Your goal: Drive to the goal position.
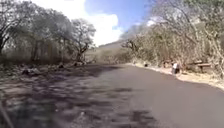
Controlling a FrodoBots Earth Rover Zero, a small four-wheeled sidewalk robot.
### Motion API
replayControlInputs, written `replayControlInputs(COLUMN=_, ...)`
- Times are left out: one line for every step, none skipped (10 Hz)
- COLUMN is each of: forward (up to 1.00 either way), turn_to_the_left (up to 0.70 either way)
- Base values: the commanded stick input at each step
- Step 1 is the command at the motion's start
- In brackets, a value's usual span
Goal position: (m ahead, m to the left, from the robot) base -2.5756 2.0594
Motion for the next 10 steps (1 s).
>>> replayControlInputs(forward=0.7, turn_to_the_left=0.0)
replayControlInputs(forward=0.7, turn_to_the_left=0.0)
replayControlInputs(forward=0.7, turn_to_the_left=0.0)
replayControlInputs(forward=0.7, turn_to_the_left=0.0)
replayControlInputs(forward=0.7, turn_to_the_left=0.0)
replayControlInputs(forward=0.7, turn_to_the_left=0.0)
replayControlInputs(forward=0.7, turn_to_the_left=0.0)
replayControlInputs(forward=0.7, turn_to_the_left=0.0)
replayControlInputs(forward=0.7, turn_to_the_left=0.0)
replayControlInputs(forward=0.7, turn_to_the_left=0.0)
